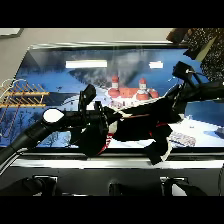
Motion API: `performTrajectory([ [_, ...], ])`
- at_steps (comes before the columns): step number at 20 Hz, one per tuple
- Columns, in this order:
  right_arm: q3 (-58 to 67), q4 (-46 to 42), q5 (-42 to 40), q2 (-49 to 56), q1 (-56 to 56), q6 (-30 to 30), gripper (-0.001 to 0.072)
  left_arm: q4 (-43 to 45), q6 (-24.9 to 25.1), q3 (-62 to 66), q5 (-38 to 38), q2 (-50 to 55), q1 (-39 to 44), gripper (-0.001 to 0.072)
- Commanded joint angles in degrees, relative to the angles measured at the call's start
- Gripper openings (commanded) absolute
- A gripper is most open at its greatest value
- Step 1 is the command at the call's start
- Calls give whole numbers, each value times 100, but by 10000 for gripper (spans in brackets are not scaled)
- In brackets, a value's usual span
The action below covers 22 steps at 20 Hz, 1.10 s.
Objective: Fold the clothes and pants, and hang the long-sleeved shirts on hangers.
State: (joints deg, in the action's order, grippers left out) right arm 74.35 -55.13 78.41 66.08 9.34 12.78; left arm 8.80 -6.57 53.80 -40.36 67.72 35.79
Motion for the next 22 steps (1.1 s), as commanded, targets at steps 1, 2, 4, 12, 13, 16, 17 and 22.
performTrajectory([
  [1, 4, 37, 79, -179, -20, 7, 42, 20, 15, 2, -2, 0, -4, 41],
  [2, 4, -22, 107, -291, -20, 13, 42, 20, 2, 2, -2, 0, -7, 74],
  [4, 4, -271, 136, -531, -20, 289, 39, 22, -297, 2, 151, 0, -11, 314],
  [12, -20, -855, 807, -817, -20, 564, 38, 610, -4478, 2, 586, -2, -879, 557],
  [13, -20, -857, 800, -817, -20, 686, 38, 1193, -5259, 2, 337, 11, -1064, 557],
  [16, -20, -857, 684, -817, -20, 1019, 38, 3423, -6918, 2, -278, 24, -1010, 555],
  [17, -20, -859, 599, -817, -20, 1143, 38, 3847, -7226, 2, -245, 26, -822, 555],
  [22, -20, -859, 409, -774, -22, 1733, 39, 5145, -8048, 2, 1464, 308, 872, 555],
])
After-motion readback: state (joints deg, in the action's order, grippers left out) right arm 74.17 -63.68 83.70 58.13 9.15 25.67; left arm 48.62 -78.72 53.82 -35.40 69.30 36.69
